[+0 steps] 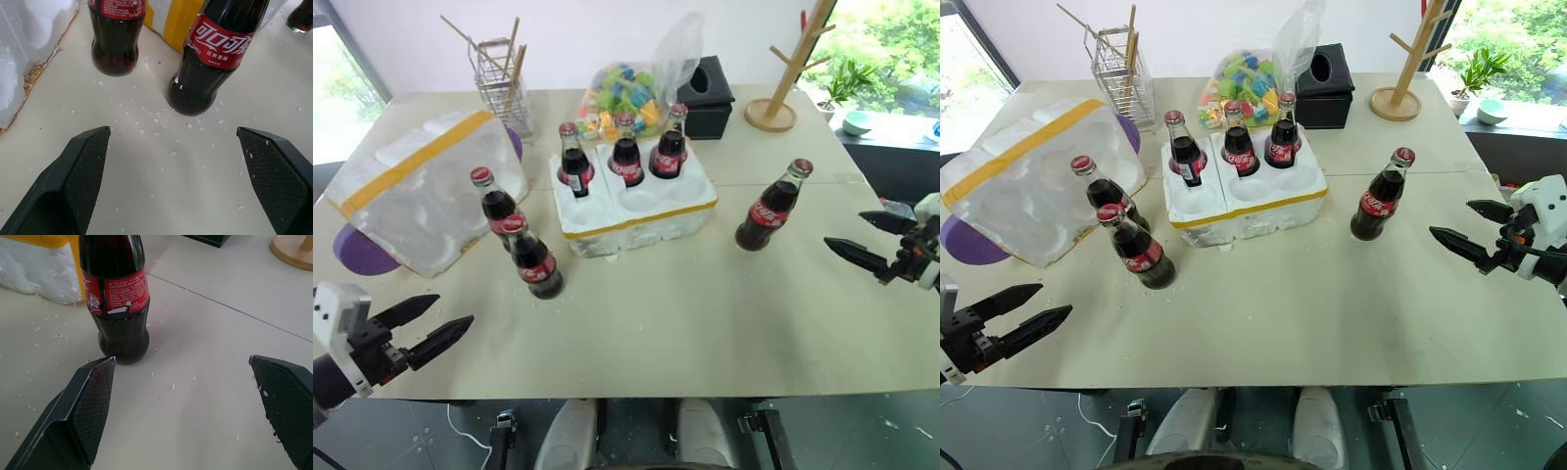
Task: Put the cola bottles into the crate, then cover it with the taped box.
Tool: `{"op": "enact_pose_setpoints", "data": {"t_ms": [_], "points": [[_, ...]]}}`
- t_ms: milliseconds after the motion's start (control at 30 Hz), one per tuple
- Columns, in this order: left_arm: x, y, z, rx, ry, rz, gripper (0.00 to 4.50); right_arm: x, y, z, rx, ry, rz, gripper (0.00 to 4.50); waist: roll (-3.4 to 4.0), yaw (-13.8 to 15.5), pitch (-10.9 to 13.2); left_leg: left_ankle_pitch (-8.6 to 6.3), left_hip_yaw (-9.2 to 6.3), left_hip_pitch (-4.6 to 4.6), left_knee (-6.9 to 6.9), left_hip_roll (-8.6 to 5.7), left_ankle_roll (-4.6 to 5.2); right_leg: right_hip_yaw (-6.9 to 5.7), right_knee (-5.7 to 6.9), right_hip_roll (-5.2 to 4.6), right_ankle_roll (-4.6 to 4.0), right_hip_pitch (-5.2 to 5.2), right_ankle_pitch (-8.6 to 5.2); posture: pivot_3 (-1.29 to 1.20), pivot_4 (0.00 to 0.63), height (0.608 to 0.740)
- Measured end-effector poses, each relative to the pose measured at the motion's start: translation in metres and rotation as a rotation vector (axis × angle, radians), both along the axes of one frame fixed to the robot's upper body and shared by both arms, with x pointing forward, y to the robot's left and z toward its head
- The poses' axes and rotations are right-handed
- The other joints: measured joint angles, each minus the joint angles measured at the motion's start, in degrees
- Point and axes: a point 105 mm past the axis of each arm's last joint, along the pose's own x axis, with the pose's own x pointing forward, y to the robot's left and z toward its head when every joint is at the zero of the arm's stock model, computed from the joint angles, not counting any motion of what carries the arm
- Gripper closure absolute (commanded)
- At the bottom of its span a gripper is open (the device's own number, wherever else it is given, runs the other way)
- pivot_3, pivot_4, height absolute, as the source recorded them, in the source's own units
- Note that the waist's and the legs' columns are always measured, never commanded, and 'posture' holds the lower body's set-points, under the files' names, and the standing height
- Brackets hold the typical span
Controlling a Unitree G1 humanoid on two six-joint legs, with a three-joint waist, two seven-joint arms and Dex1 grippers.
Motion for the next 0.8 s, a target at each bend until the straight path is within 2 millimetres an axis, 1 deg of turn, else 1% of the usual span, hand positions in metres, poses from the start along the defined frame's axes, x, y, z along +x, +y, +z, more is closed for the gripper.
{"op": "enact_pose_setpoints", "data": {"t_ms": [367,467,800], "points": [[0.0055,-0.0006,0.0034,0.016,-0.024,-0.006,0.16,-0.0007,0.0016,-0.002,0.002,0.003,0.003,0.0,0.0,0.0,0.0,0.02,0.0,0.0,-0.01,0.0,0.03,0.01,0.0,0.01,0.0,0.0,0.0,0.0,0.15,0.74],[0.0068,0.0006,0.004,0.013,-0.027,-0.003,0.16,-0.0021,0.0012,-0.0051,0.007,0.019,0.0,0.0,0.0,0.0,0.0,0.02,0.0,0.0,0.0,0.0,0.03,0.01,0.0,0.01,-0.01,0.0,0.0,0.0,0.15,0.74],[0.0092,0.0005,0.0042,0.002,-0.008,-0.01,0.16,-0.0032,0.0046,-0.0055,0.023,0.03,0.013,0.0,0.0,0.0,0.0,0.02,0.01,0.0,0.0,0.0,0.04,0.01,0.0,0.01,-0.01,0.0,0.01,0.0,0.15,0.74]]}}
